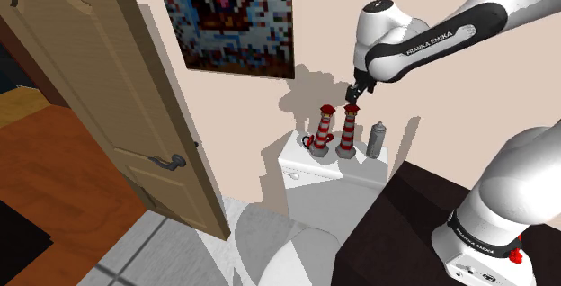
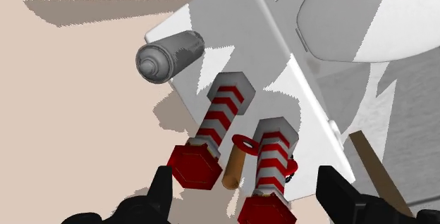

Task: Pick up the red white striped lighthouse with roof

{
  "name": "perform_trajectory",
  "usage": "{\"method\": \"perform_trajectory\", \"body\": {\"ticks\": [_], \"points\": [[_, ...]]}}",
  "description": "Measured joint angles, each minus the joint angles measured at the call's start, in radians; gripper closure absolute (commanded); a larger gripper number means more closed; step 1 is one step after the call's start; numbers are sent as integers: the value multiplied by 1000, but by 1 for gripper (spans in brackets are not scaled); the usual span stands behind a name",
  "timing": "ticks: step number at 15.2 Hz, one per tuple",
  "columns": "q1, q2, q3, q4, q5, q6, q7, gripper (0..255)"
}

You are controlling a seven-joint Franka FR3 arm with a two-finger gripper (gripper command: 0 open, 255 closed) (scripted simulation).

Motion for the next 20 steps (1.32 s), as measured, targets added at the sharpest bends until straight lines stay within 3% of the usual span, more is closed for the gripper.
{"method": "perform_trajectory", "body": {"ticks": [9,18,19,20], "points": [[-90,340,-50,116,-162,302,107,0],[-101,473,-71,140,-266,419,213,0],[-101,479,-72,142,-269,423,217,255],[-101,482,-73,144,-271,426,218,255]]}}
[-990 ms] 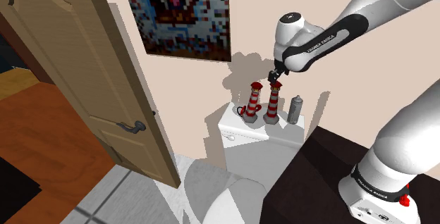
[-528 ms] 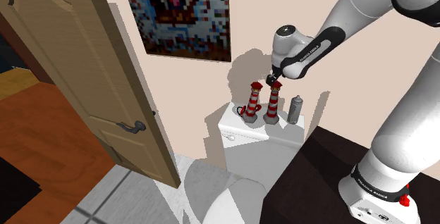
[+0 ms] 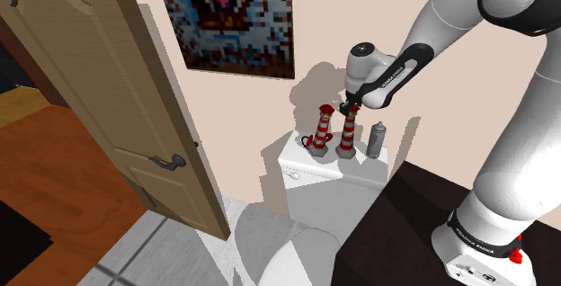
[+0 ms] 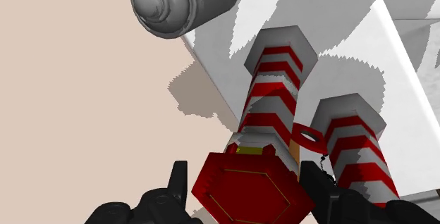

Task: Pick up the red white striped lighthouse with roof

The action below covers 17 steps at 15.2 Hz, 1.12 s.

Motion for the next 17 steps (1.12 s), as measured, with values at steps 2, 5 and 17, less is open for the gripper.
{"method": "perform_trajectory", "body": {"ticks": [2,5,17], "points": [[0,2,-1,1,-2,2,2,255],[0,2,-1,1,-3,3,3,255],[1,-80,15,1,71,-78,-75,255]]}}
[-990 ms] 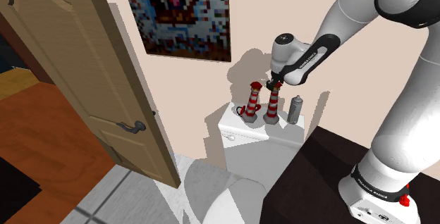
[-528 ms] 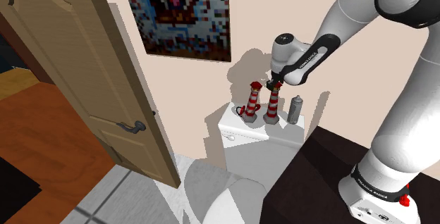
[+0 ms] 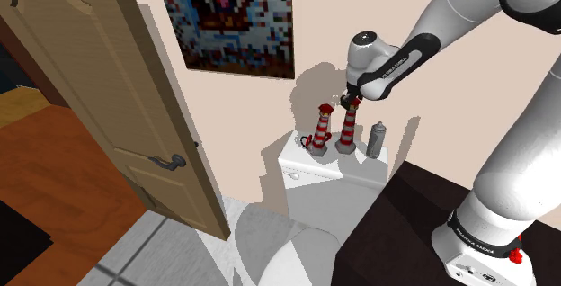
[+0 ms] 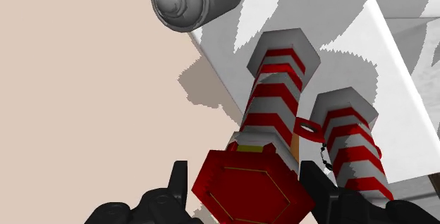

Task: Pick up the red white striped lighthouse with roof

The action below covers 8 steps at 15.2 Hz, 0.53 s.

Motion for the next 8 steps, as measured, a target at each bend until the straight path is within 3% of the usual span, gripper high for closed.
{"method": "perform_trajectory", "body": {"ticks": [8], "points": [[7,-74,8,23,68,-92,-75,255]]}}
